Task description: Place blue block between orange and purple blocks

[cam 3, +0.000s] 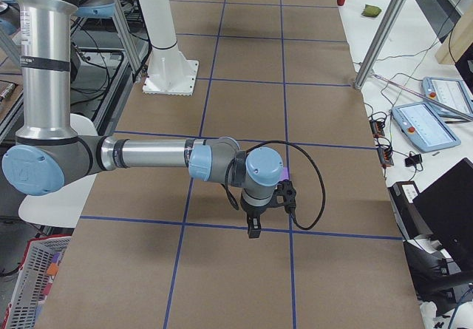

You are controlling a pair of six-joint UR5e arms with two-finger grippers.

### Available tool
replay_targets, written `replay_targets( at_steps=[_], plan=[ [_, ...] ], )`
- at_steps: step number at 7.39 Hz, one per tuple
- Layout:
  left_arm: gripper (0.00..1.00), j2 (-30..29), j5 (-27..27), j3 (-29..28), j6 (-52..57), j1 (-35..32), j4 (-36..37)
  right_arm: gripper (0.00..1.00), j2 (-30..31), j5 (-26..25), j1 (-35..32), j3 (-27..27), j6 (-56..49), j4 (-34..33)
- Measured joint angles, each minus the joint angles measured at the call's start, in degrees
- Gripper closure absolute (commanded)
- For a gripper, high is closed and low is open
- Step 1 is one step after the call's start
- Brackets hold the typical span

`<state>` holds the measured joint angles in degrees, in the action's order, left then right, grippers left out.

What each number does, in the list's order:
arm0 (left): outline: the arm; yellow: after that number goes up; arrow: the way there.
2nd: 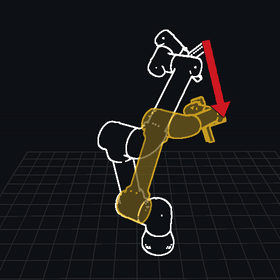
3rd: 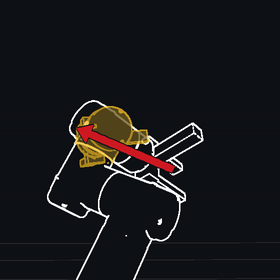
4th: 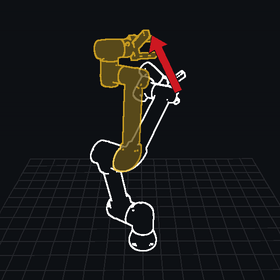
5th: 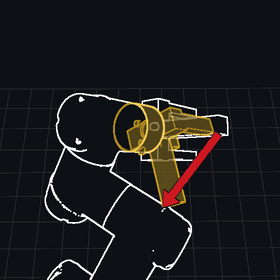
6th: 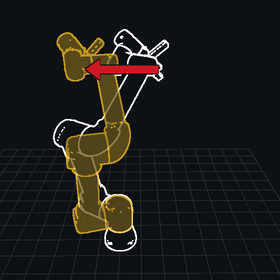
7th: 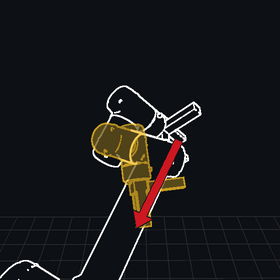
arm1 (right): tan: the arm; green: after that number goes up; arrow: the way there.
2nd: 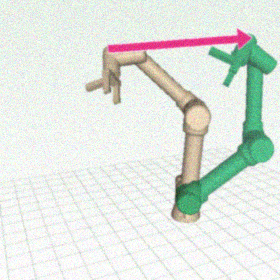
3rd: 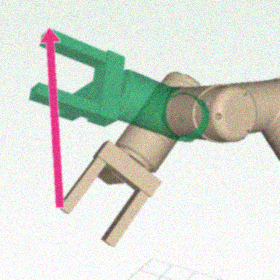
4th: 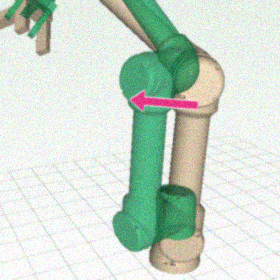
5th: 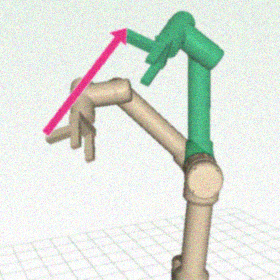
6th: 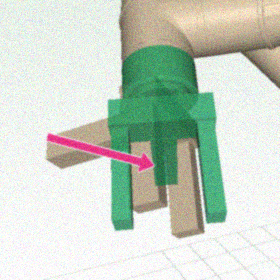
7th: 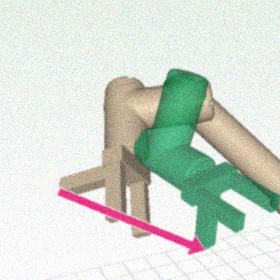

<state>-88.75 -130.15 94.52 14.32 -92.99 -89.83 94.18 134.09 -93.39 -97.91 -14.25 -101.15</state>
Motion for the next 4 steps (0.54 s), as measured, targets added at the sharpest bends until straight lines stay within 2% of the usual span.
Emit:
replay_targets(
  at_steps=[4],
  plan=[
    [0.00, 0.00, -0.01, -0.11, -0.06, 0.00, 0.00, 0.00, -0.35, 0.00, 0.04, 0.00, 0.01, 0.05]
  ],
)
